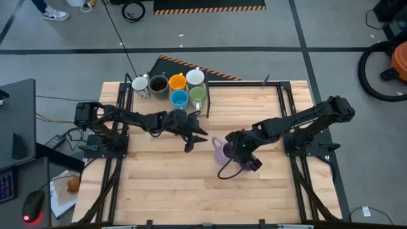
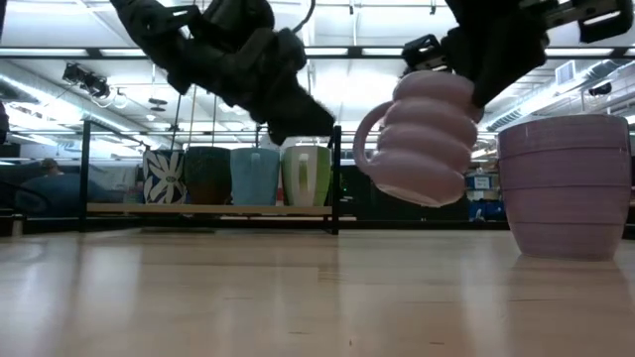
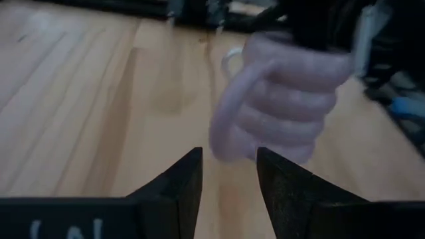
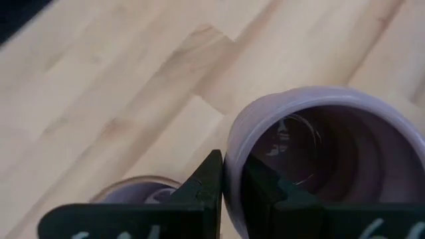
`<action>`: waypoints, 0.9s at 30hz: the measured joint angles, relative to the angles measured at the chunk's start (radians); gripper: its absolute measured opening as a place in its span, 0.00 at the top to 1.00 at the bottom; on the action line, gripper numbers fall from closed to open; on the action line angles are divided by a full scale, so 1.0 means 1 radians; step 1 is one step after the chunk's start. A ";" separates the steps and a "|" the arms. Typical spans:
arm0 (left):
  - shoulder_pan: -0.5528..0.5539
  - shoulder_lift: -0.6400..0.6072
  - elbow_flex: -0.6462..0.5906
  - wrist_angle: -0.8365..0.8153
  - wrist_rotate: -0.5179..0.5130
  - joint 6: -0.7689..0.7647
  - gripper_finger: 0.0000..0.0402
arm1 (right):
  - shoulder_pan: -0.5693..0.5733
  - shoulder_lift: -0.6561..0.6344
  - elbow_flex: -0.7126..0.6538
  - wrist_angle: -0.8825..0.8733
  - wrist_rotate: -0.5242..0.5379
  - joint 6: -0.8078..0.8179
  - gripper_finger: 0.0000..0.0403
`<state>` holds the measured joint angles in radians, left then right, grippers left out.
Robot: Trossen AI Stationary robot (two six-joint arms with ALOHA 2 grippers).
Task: Place coffee mugs
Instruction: Put the purple mug on the shelf
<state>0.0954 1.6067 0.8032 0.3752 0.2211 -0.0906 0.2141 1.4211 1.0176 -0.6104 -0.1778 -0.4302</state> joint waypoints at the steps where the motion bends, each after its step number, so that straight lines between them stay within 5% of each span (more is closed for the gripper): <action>1: 0.009 0.000 0.000 0.013 0.026 -0.001 0.62 | 0.002 0.000 0.000 0.003 -0.015 0.000 0.90; 14: 0.029 0.096 0.022 0.157 0.209 -0.029 0.47 | 0.016 0.000 0.000 0.062 -0.034 -0.027 0.90; 21: 0.027 0.180 0.085 0.193 0.292 -0.048 0.48 | 0.016 0.001 0.000 0.064 -0.028 -0.047 0.90; 27: 0.024 0.203 0.105 0.195 0.340 -0.051 0.60 | 0.016 0.001 0.001 0.052 -0.029 -0.049 0.89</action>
<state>0.1196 1.8099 0.9077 0.5697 0.5615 -0.1419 0.2306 1.4223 1.0187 -0.5582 -0.2066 -0.4797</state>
